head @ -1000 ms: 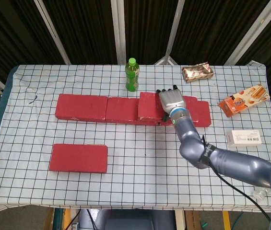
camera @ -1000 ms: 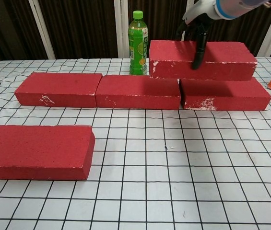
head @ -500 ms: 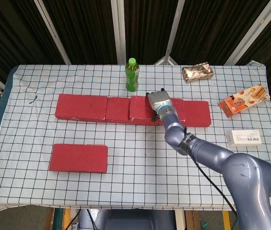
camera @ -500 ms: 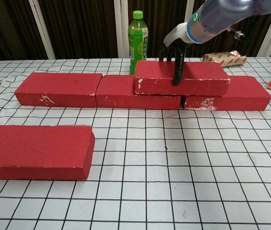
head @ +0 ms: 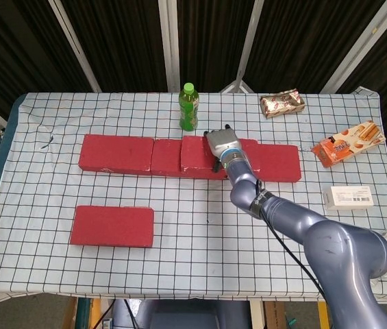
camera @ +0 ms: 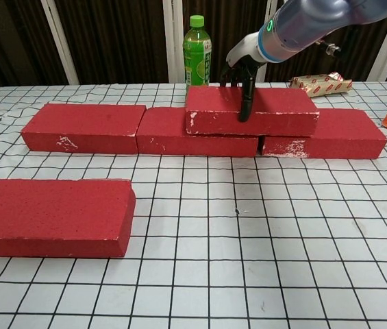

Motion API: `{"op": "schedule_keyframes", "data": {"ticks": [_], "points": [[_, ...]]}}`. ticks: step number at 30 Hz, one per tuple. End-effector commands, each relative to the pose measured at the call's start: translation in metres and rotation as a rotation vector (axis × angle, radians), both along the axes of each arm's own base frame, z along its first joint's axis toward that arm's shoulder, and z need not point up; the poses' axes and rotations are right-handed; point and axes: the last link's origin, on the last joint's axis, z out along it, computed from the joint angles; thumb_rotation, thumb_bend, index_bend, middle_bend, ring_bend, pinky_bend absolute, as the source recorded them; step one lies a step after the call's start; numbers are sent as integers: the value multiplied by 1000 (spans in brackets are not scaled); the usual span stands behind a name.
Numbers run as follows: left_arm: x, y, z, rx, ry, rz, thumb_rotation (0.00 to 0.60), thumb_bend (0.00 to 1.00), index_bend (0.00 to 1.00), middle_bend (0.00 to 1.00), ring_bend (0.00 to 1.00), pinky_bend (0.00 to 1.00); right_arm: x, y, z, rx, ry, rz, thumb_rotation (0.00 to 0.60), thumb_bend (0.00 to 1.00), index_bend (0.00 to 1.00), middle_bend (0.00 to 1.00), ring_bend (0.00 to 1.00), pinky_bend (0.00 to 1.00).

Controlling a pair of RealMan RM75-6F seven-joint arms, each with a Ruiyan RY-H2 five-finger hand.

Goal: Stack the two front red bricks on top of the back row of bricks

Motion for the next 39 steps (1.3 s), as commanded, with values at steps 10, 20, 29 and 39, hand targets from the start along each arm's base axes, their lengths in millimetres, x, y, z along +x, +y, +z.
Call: {"op": "schedule_keyframes", "data": {"ticks": [10,20,29,39], "points": [[-2,-1,5,25,2,7,600,34,77,0,0,87,4,-4,-4,-6,-2,2,600,193,262,284,239,0],[-2,-2,5,31,8,14,600,34,77,0,0,87,5,-8,-4,-9,-1,4,600,193,262,285,239,0],[-2,-2,4,29,11,16,600,34,78,0,0,87,0,-8,-9,1,-1,-5,600,193,262,284,239,0],[-1,-2,2,24,16,15,600,34,78,0,0,87,-7,-7,-10,23,-4,-16,600,193,214,237,147,0]]}}
